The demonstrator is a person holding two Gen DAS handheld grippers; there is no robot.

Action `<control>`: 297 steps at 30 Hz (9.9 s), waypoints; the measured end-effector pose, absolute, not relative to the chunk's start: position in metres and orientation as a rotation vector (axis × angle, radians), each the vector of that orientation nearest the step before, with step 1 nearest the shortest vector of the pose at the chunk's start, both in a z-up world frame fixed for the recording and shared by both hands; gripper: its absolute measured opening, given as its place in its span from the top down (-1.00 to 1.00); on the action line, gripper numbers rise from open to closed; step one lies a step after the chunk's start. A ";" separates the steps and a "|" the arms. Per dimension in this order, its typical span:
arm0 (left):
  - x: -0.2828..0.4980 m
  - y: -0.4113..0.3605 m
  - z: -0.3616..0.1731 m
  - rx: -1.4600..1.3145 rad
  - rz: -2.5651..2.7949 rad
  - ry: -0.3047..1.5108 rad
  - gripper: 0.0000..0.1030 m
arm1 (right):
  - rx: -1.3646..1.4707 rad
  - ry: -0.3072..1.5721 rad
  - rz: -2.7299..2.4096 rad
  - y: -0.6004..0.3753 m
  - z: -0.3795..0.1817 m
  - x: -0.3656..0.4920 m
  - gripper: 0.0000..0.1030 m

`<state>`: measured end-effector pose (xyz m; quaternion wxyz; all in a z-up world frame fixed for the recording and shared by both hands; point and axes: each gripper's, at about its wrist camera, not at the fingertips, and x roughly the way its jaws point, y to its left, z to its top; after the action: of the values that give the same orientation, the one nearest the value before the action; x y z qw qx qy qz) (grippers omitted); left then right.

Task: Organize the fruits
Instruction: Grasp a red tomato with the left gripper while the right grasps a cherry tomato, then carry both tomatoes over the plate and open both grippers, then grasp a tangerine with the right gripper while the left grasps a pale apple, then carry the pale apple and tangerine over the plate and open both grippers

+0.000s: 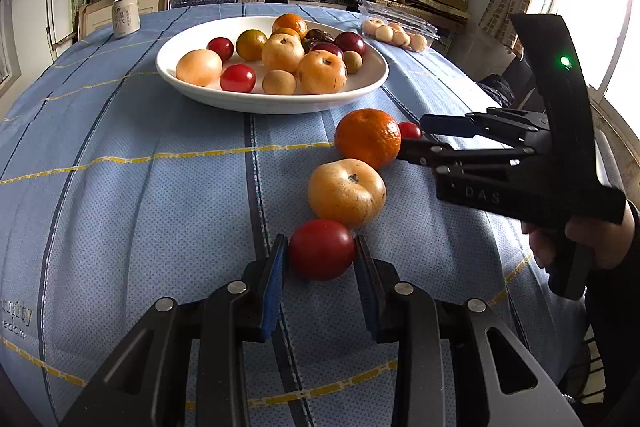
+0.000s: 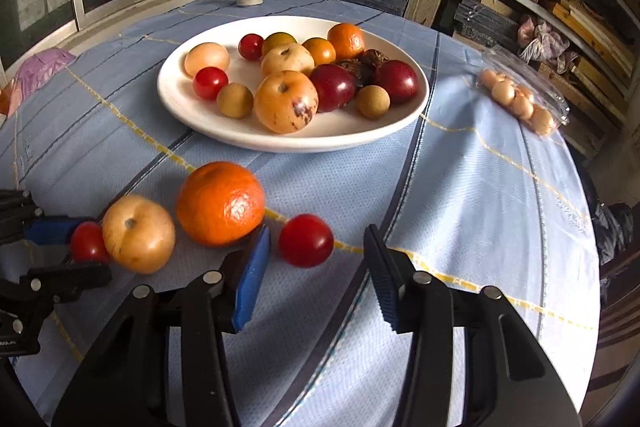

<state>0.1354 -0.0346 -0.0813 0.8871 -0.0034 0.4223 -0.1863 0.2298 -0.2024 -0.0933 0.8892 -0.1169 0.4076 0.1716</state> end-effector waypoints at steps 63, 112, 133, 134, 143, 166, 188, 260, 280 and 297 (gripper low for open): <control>0.129 -0.054 -0.083 0.109 -0.392 0.870 0.31 | -0.113 0.888 0.364 -0.211 -0.097 0.195 0.49; 0.161 -0.007 -0.008 0.020 -0.303 0.702 0.39 | 0.006 0.743 0.422 -0.213 -0.025 0.169 0.48; 0.311 -0.024 -0.025 0.042 -0.251 0.797 0.21 | -0.009 0.745 0.308 -0.202 -0.025 0.355 -0.06; 0.307 -0.020 -0.023 0.039 -0.240 0.785 0.08 | -0.002 0.745 0.315 -0.203 -0.025 0.353 -0.06; 0.248 -0.006 -0.008 0.024 -0.235 0.740 -0.45 | -0.012 0.756 0.323 -0.208 -0.025 0.276 -0.20; 0.173 0.022 -0.056 -0.100 -0.270 0.748 -0.69 | -0.048 0.833 0.283 -0.166 -0.068 0.219 -0.20; 0.154 -0.033 -0.062 0.167 -0.334 0.730 -0.69 | 0.091 0.728 0.127 -0.231 -0.074 0.194 0.12; 0.174 -0.066 -0.084 0.193 -0.308 0.872 0.12 | 0.152 0.657 0.149 -0.244 -0.068 0.180 0.11; 0.168 -0.046 -0.076 0.139 -0.289 0.851 0.12 | 0.140 0.647 0.154 -0.240 -0.064 0.178 0.11; 0.232 -0.018 0.002 0.143 -0.251 0.721 0.12 | 0.062 0.691 0.315 -0.212 0.000 0.252 0.11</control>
<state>0.2318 -0.0180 0.0016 0.9255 0.0696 0.3515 -0.1223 0.2516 -0.2122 0.0000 0.9284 0.0301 0.3371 0.1536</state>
